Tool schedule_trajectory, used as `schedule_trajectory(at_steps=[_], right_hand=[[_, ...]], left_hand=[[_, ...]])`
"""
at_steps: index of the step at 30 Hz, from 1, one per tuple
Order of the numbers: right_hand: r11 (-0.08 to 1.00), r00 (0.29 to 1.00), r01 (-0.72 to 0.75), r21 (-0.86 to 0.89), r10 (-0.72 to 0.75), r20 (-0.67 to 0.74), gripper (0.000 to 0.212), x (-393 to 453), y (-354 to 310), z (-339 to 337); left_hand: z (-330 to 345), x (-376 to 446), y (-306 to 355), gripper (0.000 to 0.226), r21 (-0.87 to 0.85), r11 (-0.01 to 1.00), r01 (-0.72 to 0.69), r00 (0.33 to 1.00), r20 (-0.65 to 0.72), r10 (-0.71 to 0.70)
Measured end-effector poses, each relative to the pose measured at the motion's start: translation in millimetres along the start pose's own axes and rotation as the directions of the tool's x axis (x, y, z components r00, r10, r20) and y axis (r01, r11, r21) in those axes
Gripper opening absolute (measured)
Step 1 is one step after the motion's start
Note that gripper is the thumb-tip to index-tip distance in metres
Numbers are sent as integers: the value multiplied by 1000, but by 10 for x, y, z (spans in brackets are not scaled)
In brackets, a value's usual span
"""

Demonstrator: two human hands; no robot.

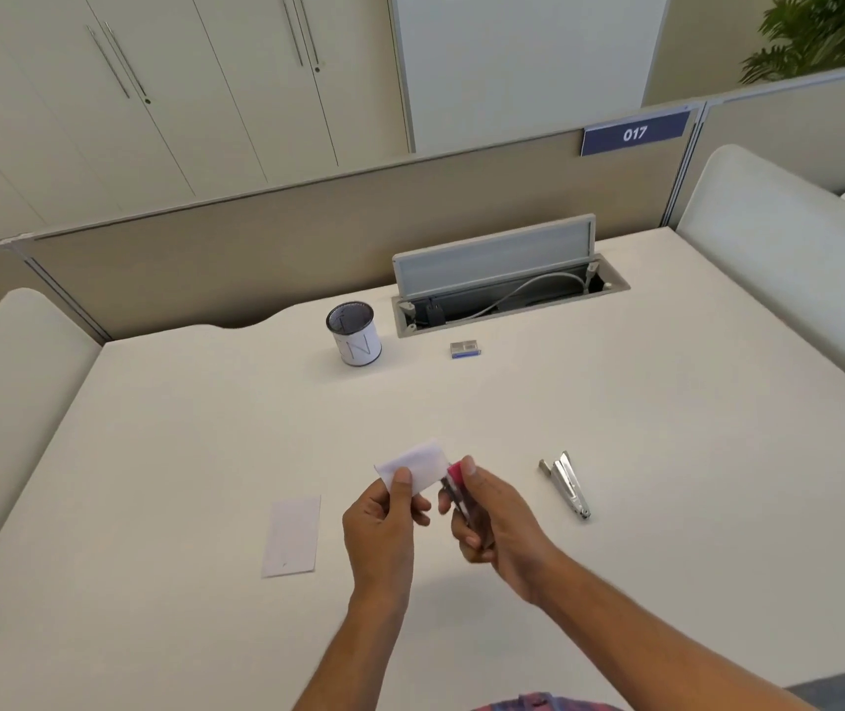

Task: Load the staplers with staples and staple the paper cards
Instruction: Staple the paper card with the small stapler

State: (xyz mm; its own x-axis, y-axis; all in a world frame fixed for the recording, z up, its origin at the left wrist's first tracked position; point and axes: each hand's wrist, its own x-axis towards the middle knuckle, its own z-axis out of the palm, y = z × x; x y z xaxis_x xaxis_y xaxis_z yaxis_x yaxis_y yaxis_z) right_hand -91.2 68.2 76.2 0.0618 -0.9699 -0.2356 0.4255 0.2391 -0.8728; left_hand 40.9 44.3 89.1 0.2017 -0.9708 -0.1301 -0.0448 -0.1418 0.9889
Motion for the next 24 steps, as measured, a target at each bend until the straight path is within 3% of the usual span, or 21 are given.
schedule_trajectory(at_steps=[11, 24], right_hand=[[1000, 1000, -5, -2, 5, -29, 50, -8, 25, -2], [996, 999, -29, 79, 31, -19, 50, 2, 63, -17]], left_hand=[[-2, 4, 9, 34, -112, 991, 69, 996, 57, -63], [42, -59, 42, 38, 50, 993, -107, 994, 25, 106]])
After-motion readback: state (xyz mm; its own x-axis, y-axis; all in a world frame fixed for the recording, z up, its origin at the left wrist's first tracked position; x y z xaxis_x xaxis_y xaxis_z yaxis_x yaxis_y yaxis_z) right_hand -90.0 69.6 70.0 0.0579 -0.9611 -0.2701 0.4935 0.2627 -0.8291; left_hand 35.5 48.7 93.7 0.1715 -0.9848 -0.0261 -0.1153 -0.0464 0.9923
